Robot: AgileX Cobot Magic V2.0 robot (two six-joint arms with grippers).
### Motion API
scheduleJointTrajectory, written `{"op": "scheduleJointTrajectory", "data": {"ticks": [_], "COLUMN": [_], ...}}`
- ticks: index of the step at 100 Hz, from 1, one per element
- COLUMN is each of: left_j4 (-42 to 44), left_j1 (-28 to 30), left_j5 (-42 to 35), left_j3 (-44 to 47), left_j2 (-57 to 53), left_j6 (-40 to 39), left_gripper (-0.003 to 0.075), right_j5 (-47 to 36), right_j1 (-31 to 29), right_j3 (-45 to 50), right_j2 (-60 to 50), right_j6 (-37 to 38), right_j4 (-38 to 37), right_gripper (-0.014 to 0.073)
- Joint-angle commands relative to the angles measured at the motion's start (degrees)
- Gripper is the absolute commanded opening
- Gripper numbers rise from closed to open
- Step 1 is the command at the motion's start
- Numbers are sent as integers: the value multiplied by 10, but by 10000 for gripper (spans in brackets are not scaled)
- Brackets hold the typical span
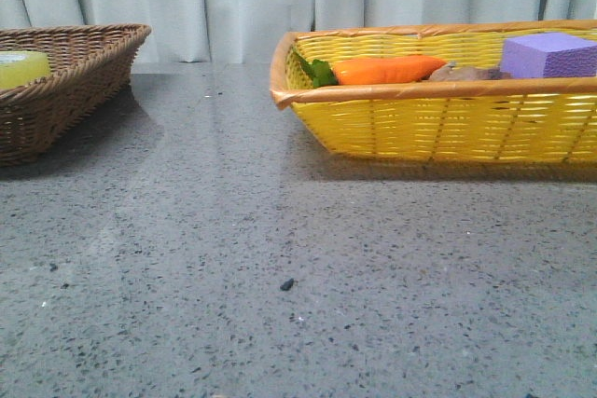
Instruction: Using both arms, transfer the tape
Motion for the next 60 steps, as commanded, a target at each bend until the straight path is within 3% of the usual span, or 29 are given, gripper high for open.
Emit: {"op": "scheduleJointTrajectory", "data": {"ticks": [1,20,31,38,43,60], "left_j4": [33,73,75,75,82,92], "left_j1": [8,58,71,71,71,71], "left_j5": [-102,-254,-275,-271,-208,-121], "left_j3": [13,98,147,172,168,170], "left_j2": [-6,-17,-17,-17,-17,-17], "left_j6": [-17,-96,-129,-150,-158,-158], "left_gripper": [-20,-20,-20,-20,-20,-20], "right_j5": [-28,-28,-28,-28,-28,-28], "right_j1": [-3,-3,-3,-3,-3,-3], "right_j3": [-13,-13,-13,-13,-13,-13], "right_j2": [6,6,6,6,6,6], "right_j6": [-1,-1,-1,-1,-1,-1], "right_j4": [-28,-28,-28,-28,-28,-28], "right_gripper": [-74,-74,-74,-74,-74,-74]}}
